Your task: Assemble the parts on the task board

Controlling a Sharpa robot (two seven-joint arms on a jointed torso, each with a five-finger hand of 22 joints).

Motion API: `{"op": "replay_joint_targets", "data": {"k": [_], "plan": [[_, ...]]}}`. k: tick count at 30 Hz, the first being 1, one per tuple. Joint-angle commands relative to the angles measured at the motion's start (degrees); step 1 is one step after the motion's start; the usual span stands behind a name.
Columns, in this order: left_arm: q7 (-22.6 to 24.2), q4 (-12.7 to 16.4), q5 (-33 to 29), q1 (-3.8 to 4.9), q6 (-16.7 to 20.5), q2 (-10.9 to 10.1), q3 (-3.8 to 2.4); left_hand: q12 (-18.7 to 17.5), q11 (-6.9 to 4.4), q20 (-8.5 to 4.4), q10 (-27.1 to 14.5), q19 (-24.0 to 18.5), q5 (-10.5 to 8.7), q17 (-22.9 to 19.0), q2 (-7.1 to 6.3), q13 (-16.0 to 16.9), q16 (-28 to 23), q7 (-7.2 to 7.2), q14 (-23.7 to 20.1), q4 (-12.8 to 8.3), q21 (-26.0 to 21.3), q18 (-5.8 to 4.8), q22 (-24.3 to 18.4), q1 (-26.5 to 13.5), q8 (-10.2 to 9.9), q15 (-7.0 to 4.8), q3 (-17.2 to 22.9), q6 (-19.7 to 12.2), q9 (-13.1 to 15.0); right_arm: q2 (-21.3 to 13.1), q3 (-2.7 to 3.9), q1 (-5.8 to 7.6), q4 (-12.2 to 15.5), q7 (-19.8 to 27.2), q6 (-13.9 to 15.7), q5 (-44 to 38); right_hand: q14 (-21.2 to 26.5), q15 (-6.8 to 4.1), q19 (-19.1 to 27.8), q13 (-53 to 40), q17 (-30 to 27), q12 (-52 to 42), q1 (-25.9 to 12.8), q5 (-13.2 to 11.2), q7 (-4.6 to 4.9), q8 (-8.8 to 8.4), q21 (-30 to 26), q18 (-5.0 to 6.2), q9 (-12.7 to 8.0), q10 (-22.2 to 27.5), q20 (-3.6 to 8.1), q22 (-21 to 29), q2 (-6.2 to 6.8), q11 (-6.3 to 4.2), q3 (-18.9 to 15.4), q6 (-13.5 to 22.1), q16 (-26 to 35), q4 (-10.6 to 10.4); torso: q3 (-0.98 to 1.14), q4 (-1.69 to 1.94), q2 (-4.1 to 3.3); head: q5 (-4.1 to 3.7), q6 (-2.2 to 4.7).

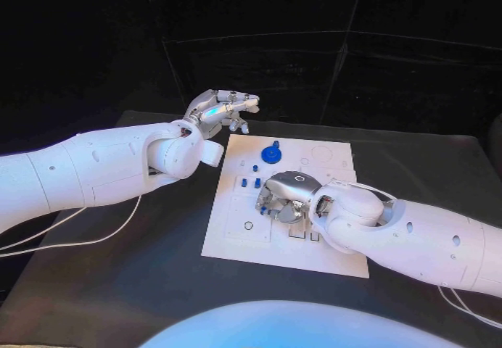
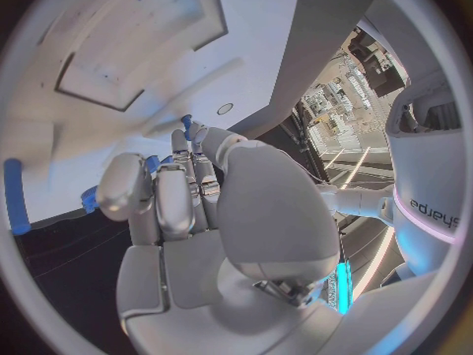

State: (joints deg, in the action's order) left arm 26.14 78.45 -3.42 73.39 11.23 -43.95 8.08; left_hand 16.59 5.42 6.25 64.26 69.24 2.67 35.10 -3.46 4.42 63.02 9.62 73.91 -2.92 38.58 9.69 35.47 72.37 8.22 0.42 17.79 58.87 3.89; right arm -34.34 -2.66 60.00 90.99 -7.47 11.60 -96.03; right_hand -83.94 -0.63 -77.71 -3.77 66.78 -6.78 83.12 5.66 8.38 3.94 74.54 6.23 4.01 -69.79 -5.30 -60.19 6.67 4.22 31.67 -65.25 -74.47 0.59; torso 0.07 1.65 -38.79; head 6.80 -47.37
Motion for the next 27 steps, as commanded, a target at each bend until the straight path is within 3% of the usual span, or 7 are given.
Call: {"op": "replay_joint_targets", "data": {"k": [1,11,16,21,27], "plan": [[0.15,-0.05,-0.18,0.10,-0.49,0.08,-0.05,0.36,0.01,0.09,-0.37,-0.12,0.09,-0.05,0.09,0.06,-0.27,0.20,-0.33,0.05,-0.25,0.73,-0.09,-0.33,-0.14,0.19,-0.36,-0.39,-0.02,0.08,-0.02,-0.08,0.14,-0.31,-1.15,-1.00,-2.11,0.02,-0.23,-0.04,0.06,-0.17,-0.46,0.17,0.15,-0.20,0.38,-0.60,-0.05,-0.12,-0.05,-0.07,0.01,0.11,0.26,0.07,-0.40,0.05,0.03,-0.05,-0.01,0.09,-0.11],[0.09,-0.20,-0.18,0.10,-0.58,0.19,-0.04,0.40,0.02,0.10,-0.39,-0.10,0.08,-0.06,0.08,0.07,-0.25,0.20,-0.34,0.10,-0.29,0.73,-0.12,-0.38,-0.14,0.19,-0.48,-0.40,-0.02,0.46,-0.03,-0.21,-0.12,-1.42,-2.02,-2.37,-2.00,0.15,0.03,0.00,-0.33,0.12,-1.30,0.05,0.25,-0.28,0.20,-0.53,-0.11,0.35,-0.15,0.31,0.30,0.24,0.20,0.55,-0.20,0.24,0.03,0.01,-0.02,0.01,-0.22],[0.07,-0.23,-0.18,0.10,-0.59,0.18,-0.04,0.40,0.02,0.10,-0.39,-0.10,0.08,-0.06,0.08,0.07,-0.25,0.20,-0.34,0.10,-0.29,0.73,-0.12,-0.38,-0.14,0.19,-0.48,-0.40,-0.02,0.77,-0.38,-0.26,-0.49,-1.92,-2.53,-2.73,-1.62,1.18,1.69,0.22,-1.30,1.85,-4.04,0.54,1.44,-0.53,-1.47,-0.03,-0.43,4.13,-0.81,3.28,1.84,1.40,-0.82,4.58,0.36,-0.14,0.01,0.00,-0.02,0.03,-0.25],[0.01,-0.23,-0.18,0.10,-0.59,0.16,-0.04,0.40,0.02,0.10,-0.39,-0.10,0.08,-0.06,0.08,0.07,-0.25,0.20,-0.34,0.10,-0.29,0.73,-0.12,-0.38,-0.14,0.19,-0.48,-0.40,-0.02,0.85,-0.78,-0.30,-0.70,-2.06,-1.03,-3.62,0.20,1.81,4.93,0.10,-6.13,2.38,-5.50,0.30,1.66,-0.42,-5.03,1.08,-0.34,7.95,-1.45,9.24,3.10,2.19,-2.54,7.92,3.70,-0.10,0.00,-0.02,-0.02,0.09,-0.31],[-0.04,-0.24,-0.18,0.09,-0.56,0.10,-0.04,0.40,0.02,0.10,-0.39,-0.10,0.08,-0.06,0.08,0.07,-0.25,0.20,-0.34,0.10,-0.29,0.73,-0.12,-0.38,-0.14,0.19,-0.48,-0.40,-0.02,0.24,-0.96,-0.48,-0.39,-1.54,3.23,-4.74,1.17,2.02,6.39,-0.07,-8.38,1.57,-5.68,-0.03,1.91,-0.29,-6.70,1.54,-0.22,9.41,-1.76,11.72,3.14,2.47,-3.80,8.73,5.12,0.16,0.00,0.14,0.02,0.09,-0.41]]}}
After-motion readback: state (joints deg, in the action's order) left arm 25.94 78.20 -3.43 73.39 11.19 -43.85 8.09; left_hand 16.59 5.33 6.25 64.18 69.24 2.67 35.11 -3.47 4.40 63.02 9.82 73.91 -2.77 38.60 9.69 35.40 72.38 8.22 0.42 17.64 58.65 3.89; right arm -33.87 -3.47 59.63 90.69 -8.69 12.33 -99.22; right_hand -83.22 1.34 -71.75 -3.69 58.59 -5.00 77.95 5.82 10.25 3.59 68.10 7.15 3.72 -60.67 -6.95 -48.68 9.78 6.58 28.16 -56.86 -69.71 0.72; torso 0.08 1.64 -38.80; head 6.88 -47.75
